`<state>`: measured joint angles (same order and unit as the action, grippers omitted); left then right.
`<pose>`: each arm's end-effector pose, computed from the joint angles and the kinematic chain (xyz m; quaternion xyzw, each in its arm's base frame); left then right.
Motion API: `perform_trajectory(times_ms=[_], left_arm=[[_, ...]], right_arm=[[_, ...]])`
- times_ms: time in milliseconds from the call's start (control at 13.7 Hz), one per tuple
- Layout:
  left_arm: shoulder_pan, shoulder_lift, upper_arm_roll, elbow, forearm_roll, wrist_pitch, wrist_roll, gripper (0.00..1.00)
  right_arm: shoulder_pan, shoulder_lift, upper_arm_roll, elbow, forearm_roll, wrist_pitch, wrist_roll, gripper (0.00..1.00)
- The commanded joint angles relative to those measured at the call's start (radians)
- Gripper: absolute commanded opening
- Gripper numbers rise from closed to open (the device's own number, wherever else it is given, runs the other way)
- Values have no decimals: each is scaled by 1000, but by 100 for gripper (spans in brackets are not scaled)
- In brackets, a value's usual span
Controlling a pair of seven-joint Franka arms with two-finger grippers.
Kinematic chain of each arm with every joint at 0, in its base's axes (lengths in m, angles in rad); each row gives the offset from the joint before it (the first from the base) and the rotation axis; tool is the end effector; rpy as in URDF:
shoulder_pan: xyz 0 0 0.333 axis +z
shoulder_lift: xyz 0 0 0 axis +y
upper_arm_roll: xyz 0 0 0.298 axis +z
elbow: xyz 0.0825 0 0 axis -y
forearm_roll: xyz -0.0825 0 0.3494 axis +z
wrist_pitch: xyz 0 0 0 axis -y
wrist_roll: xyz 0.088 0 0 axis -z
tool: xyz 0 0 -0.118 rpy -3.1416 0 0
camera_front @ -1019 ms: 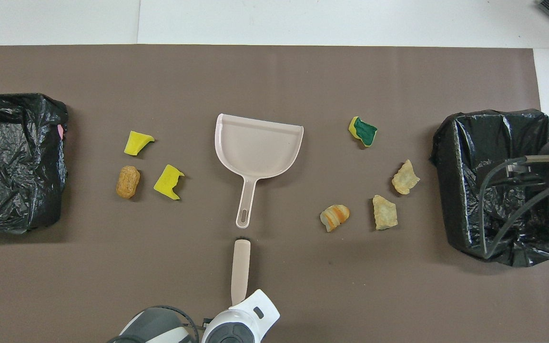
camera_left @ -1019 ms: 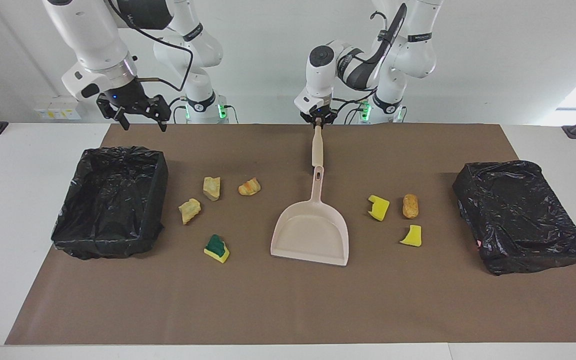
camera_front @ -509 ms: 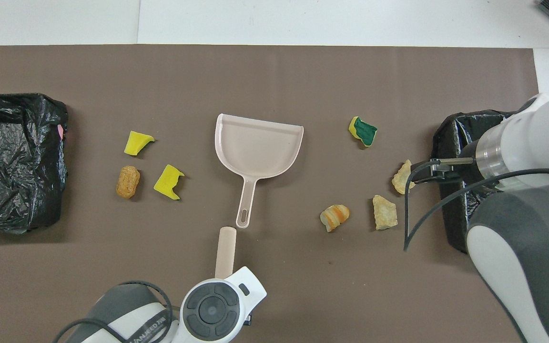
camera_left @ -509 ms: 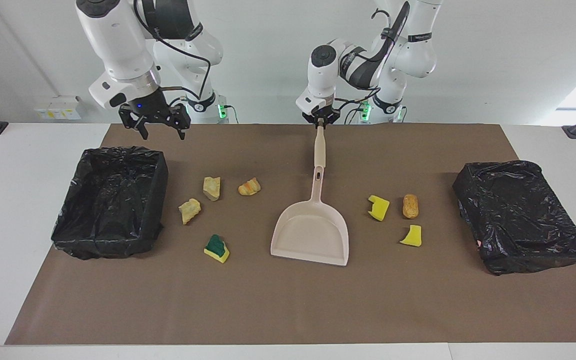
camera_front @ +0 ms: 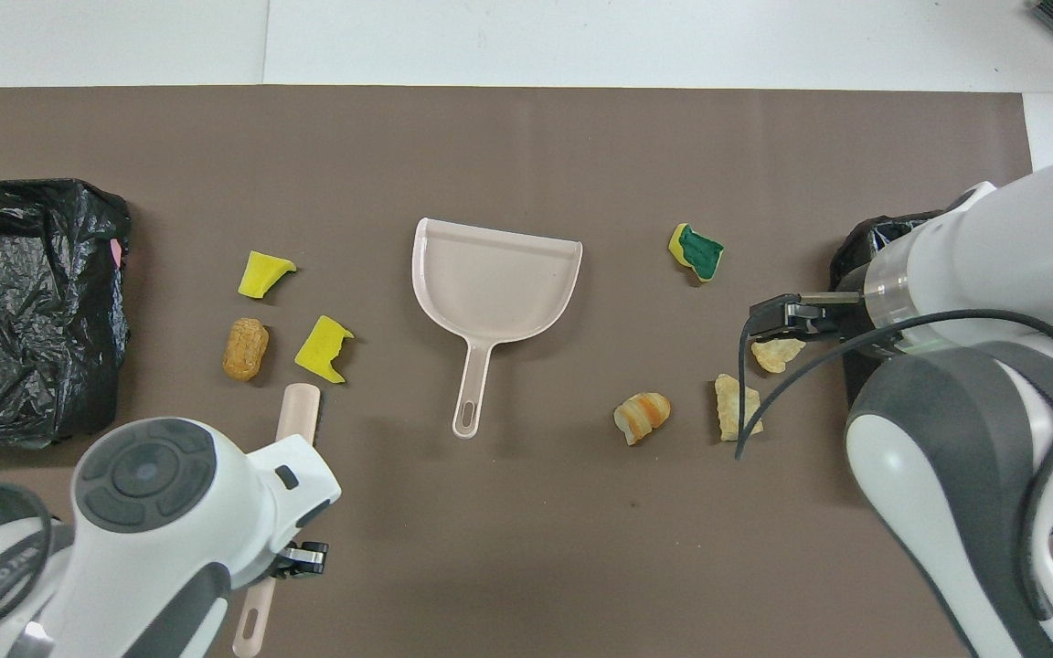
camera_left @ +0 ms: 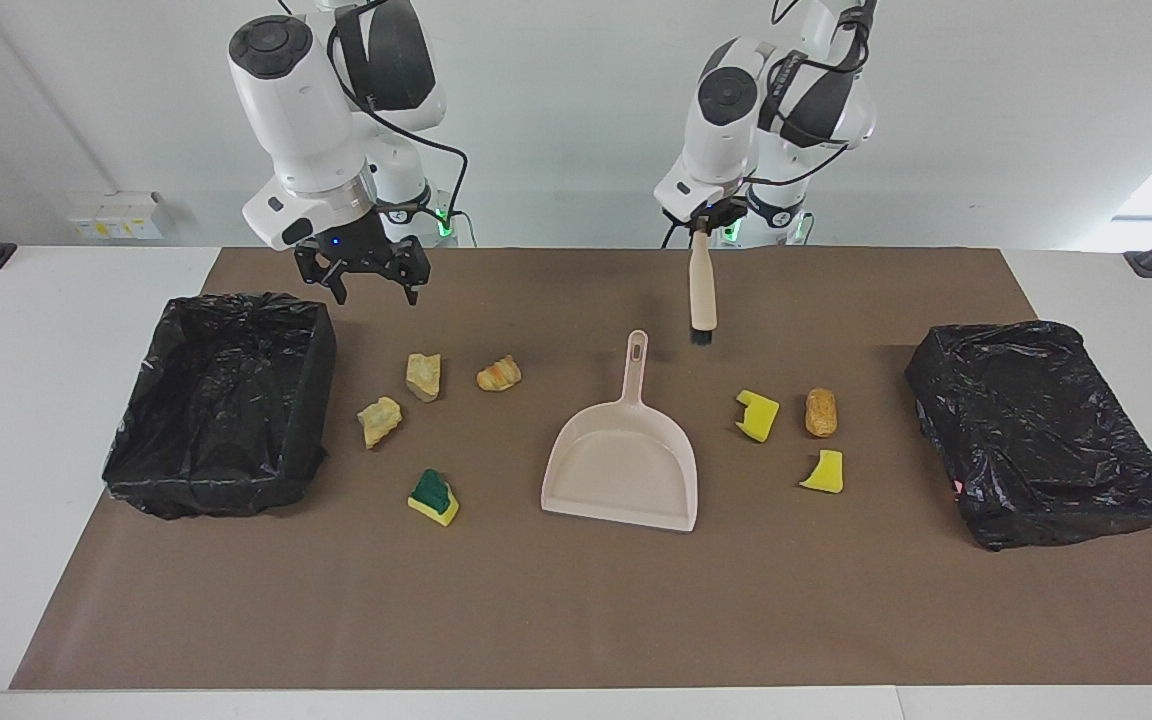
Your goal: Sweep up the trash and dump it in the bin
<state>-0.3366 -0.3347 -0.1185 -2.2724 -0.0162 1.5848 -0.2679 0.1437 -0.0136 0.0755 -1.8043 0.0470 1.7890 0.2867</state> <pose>0.3376 -0.1697 0.4511 -0.9807 0.0838 0.1614 0.0724 0.5117 0.1188 0.5183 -0.9990 0.0388 0.0065 0.0215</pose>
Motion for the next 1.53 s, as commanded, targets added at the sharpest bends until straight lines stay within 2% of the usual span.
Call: perform_trajectory(times_ms=[0,146,291,509,655,873,1164,1310,1383,1456], left_arm=[[134,127,-13,144,70,-7,100,0],[242,241,-13,297,81,-5,189,0],[332,285,-13,349,82,44,287,0],[447,308,-12,344,103,153,493,0],[472,315,-13,341,131,170,576,0],[469,358,-13,327,131,195,573,0],[459,361,-13,275,133,193,567,0],[458,361,-13,261,133,202,564,0],[458,359,-13,261,133,202,562,0],[458,359,-13,261,133,201,564,0]], right_arm=[[78,35,-2,-7,2,68,141,100],[147,91,-2,-6,-4,151,234,100],[239,156,-3,9,-24,228,380,100],[348,243,-3,35,-79,303,559,100],[413,314,-5,84,-108,322,658,100],[499,431,-3,161,-188,352,807,100],[527,451,-3,148,-239,402,822,100],[547,474,-3,148,-257,403,825,91],[547,472,-3,148,-259,391,822,81],[548,472,-3,146,-263,386,822,66]])
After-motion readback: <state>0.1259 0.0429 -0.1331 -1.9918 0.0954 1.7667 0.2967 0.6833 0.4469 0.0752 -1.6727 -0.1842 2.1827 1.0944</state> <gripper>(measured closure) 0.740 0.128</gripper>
